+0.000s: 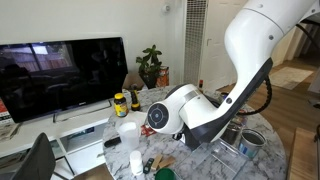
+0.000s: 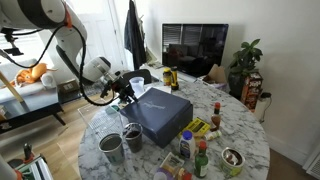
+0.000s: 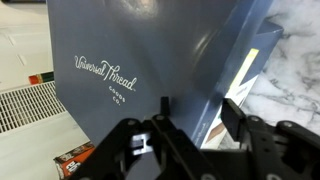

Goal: Remove the lid from the box, remove the black purse, put it on the table and then put the transparent storage box in the box

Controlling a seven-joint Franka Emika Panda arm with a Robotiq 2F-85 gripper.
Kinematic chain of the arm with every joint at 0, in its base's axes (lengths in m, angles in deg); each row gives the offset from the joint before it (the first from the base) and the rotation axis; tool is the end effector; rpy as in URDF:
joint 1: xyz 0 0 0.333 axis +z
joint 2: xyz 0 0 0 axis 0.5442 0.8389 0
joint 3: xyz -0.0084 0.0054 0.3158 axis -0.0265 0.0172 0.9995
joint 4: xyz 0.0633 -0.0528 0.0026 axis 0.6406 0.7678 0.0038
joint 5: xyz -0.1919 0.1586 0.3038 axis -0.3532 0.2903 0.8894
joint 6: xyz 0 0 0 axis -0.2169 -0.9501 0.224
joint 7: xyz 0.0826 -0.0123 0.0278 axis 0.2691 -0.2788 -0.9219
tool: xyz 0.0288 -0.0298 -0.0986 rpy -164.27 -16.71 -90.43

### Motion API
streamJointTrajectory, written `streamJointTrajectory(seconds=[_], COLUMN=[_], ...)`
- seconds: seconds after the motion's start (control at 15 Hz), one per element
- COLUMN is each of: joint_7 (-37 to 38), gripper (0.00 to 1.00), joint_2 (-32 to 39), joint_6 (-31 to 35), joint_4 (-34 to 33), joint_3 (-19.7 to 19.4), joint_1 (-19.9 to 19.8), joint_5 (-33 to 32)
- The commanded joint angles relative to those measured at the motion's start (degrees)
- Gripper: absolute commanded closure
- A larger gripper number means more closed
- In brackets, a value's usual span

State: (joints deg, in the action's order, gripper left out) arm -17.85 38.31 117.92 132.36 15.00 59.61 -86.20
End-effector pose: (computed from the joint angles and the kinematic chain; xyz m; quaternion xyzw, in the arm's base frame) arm 0.5188 0.2924 0.1578 0.9109 0.0947 0.0924 0.3908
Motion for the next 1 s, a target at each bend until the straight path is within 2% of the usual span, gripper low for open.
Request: streamJointTrajectory(seconds=[0.0, 0.13, 0.33, 0.4, 0.6, 0.93], joint_7=[1.23, 1.26, 1.31, 1.18, 0.97, 0.95], gripper=[0.70, 0.83, 0.94, 0.93, 1.00, 1.00], joint_2=[1.29, 1.20, 0.94, 0.80, 0.72, -0.40], joint_6=[-2.98, -3.71, -5.44, -5.72, -6.45, -8.33], joint_4=[-1.59, -1.89, -2.52, -2.58, -2.69, -2.60], joint_3=[0.03, 0.12, 0.35, 0.49, 0.71, 0.80], joint_1=[0.83, 0.97, 1.35, 1.35, 1.29, 1.82], joint_5=[-1.22, -1.17, -1.11, -0.94, -0.82, -1.54])
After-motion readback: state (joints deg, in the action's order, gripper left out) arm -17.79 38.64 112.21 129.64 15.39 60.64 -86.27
